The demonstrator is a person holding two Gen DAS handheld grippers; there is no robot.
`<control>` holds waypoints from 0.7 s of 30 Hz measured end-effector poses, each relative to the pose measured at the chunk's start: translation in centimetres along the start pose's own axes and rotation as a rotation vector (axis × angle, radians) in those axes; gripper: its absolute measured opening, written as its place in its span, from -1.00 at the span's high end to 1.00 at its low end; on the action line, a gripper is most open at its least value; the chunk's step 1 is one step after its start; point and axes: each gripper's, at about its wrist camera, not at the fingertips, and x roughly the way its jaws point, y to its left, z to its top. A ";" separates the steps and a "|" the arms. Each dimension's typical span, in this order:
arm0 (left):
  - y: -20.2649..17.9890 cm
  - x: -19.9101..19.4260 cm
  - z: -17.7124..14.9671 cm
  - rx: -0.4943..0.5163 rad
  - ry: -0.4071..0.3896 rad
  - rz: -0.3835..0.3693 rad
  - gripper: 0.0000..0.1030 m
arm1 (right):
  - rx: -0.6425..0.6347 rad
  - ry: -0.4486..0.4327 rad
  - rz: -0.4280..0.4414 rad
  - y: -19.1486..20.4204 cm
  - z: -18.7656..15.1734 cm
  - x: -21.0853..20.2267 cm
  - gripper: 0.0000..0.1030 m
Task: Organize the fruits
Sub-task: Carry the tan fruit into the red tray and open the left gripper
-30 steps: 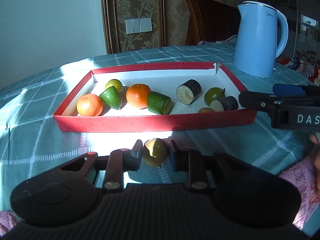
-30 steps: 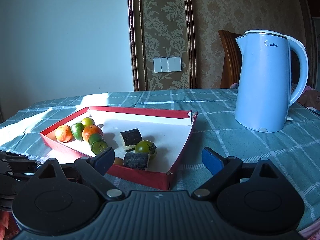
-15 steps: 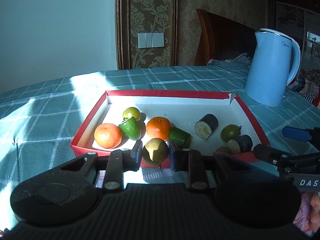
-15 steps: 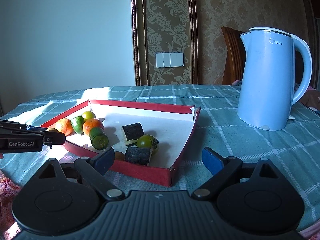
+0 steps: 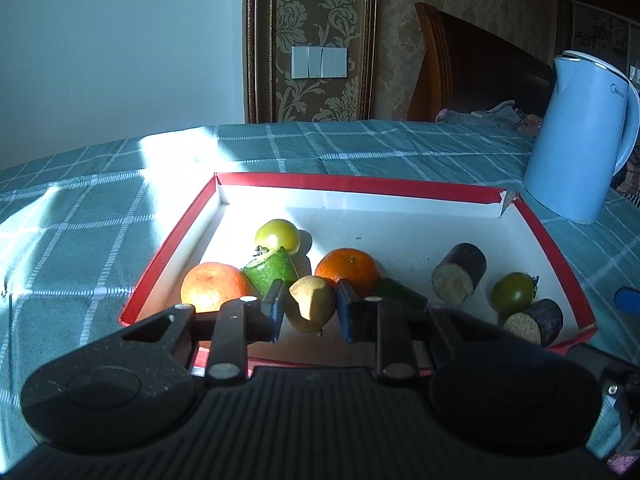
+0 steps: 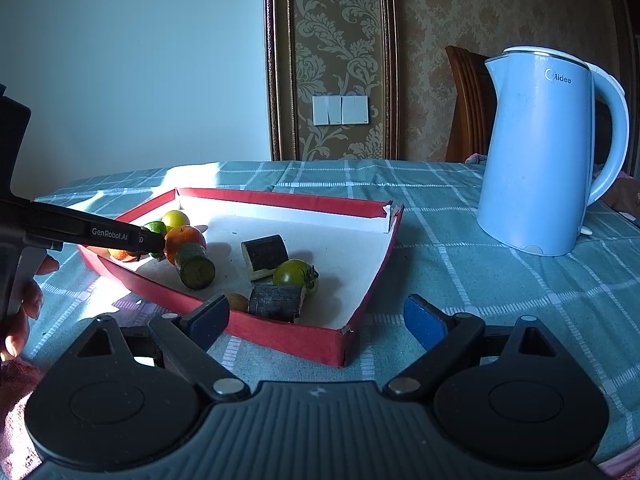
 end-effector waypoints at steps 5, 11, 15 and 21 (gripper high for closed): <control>0.0 0.0 -0.3 0.003 0.014 -0.006 0.52 | -0.007 0.010 -0.003 0.1 0.0 0.2 -0.84; -0.1 0.6 -0.9 0.004 0.037 0.010 0.52 | -0.010 0.010 -0.007 0.0 0.0 0.2 -0.84; 0.2 0.8 -0.8 -0.001 0.039 0.011 0.52 | -0.011 0.014 -0.007 0.1 0.0 0.3 -0.84; 0.1 -0.2 -1.0 0.010 0.008 0.008 -0.25 | -0.013 0.020 -0.009 0.1 -0.1 0.4 -0.84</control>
